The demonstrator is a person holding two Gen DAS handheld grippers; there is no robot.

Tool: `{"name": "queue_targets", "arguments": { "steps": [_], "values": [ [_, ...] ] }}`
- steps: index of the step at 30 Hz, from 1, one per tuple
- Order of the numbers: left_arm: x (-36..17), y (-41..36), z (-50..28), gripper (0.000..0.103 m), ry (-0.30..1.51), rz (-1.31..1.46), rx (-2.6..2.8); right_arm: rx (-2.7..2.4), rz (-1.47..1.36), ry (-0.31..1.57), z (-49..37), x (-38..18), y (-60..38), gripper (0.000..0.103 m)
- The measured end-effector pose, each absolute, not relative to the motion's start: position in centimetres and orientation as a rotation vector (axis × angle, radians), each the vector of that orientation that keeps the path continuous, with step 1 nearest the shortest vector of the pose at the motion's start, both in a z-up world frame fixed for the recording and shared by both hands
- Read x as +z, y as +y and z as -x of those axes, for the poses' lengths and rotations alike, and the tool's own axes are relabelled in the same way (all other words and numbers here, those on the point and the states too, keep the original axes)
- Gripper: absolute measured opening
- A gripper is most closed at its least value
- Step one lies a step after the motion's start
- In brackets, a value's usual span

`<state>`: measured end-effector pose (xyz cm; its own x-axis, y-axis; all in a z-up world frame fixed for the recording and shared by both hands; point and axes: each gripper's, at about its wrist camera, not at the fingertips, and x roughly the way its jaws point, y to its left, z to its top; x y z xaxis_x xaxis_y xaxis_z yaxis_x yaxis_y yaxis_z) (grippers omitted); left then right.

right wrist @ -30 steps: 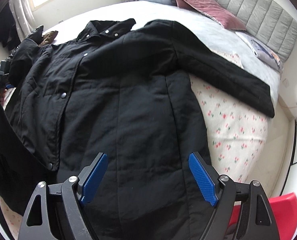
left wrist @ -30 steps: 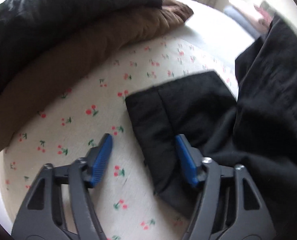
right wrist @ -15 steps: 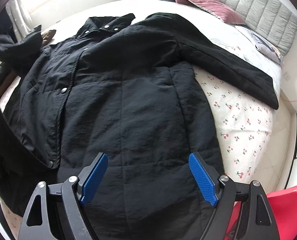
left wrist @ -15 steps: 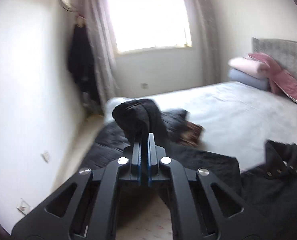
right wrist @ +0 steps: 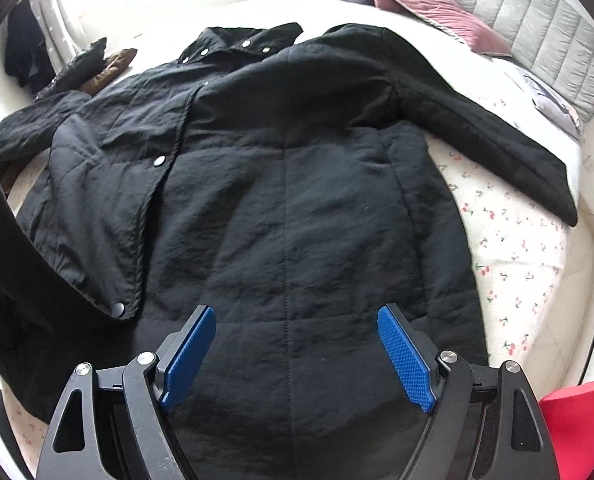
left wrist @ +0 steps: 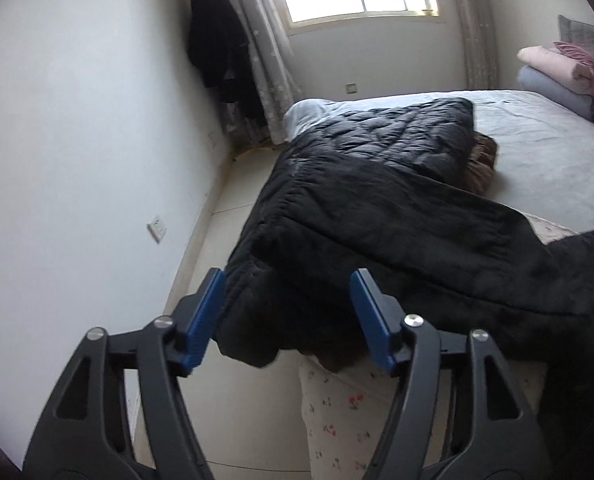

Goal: Fold large clothes

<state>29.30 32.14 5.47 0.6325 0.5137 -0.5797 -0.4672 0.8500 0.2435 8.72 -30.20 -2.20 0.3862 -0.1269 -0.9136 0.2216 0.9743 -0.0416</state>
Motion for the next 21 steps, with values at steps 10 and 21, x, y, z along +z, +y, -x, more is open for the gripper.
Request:
{"name": "queue_targets", "arguments": {
  "steps": [10, 21],
  "values": [
    [4.2, 12.1, -20.5, 0.072, 0.775, -0.122, -0.215, -0.18, -0.148, 1.141, -7.2, -1.6, -28.5, 0.084],
    [-2.0, -3.4, -8.0, 0.072, 1.094, -0.325, -1.153, -0.195, -0.14, 1.146, -3.3, -1.5, -28.8, 0.084]
  ]
}}
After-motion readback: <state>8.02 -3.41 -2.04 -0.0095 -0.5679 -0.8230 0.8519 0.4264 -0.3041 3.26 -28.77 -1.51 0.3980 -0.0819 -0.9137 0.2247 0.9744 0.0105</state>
